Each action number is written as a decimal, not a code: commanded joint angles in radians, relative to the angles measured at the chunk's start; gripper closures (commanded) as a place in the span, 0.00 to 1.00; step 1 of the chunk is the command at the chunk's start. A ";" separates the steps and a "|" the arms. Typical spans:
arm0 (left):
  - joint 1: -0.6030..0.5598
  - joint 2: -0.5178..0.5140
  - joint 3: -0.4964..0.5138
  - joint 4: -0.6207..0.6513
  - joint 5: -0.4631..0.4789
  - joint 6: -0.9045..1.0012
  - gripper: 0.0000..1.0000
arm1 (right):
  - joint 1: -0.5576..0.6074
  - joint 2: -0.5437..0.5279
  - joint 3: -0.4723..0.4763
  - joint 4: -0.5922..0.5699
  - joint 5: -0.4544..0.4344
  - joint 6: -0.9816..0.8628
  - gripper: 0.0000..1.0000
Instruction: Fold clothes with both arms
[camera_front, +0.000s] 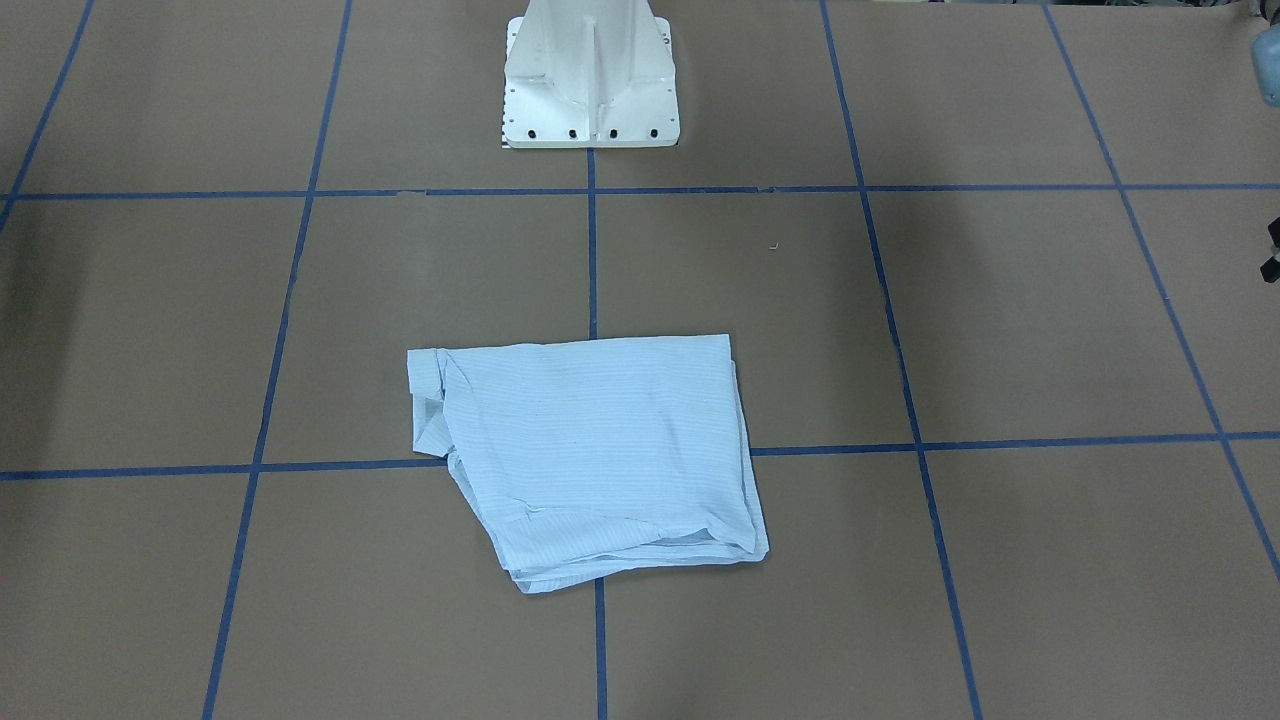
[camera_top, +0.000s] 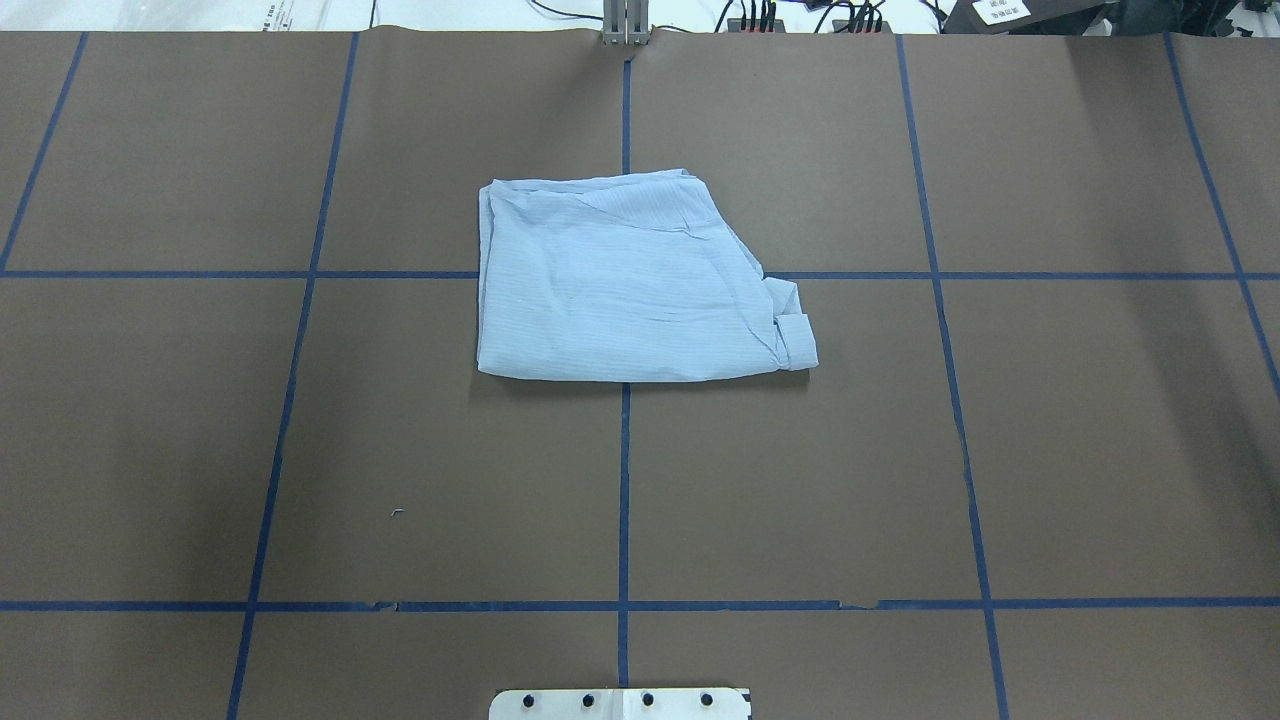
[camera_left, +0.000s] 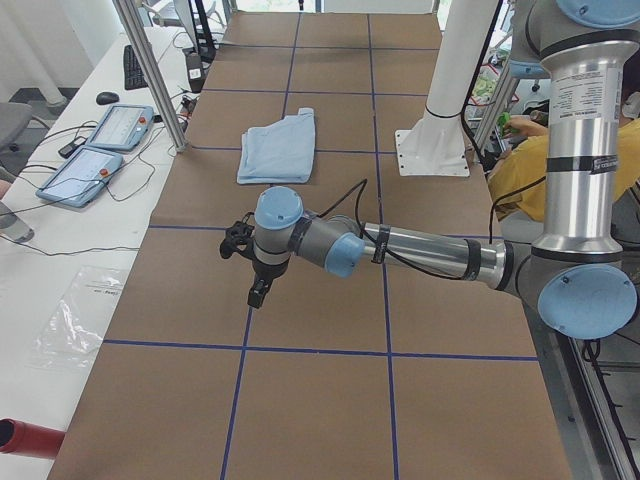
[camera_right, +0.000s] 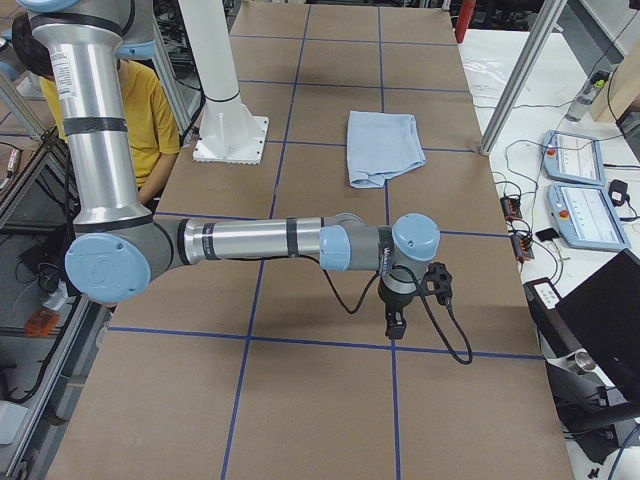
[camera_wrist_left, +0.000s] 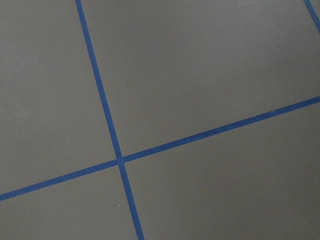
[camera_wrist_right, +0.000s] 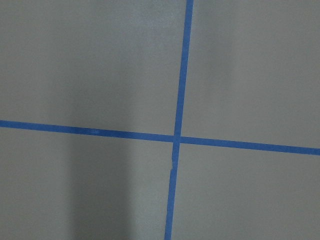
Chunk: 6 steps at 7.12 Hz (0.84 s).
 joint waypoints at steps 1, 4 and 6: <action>0.001 -0.012 0.003 -0.022 0.001 -0.005 0.00 | -0.017 -0.001 0.031 -0.001 0.007 0.010 0.00; 0.001 -0.018 -0.022 -0.020 -0.005 -0.007 0.00 | -0.028 -0.001 0.035 0.001 0.016 0.011 0.00; 0.001 -0.020 -0.020 -0.022 -0.002 -0.007 0.00 | -0.028 -0.001 0.033 -0.001 0.025 0.008 0.00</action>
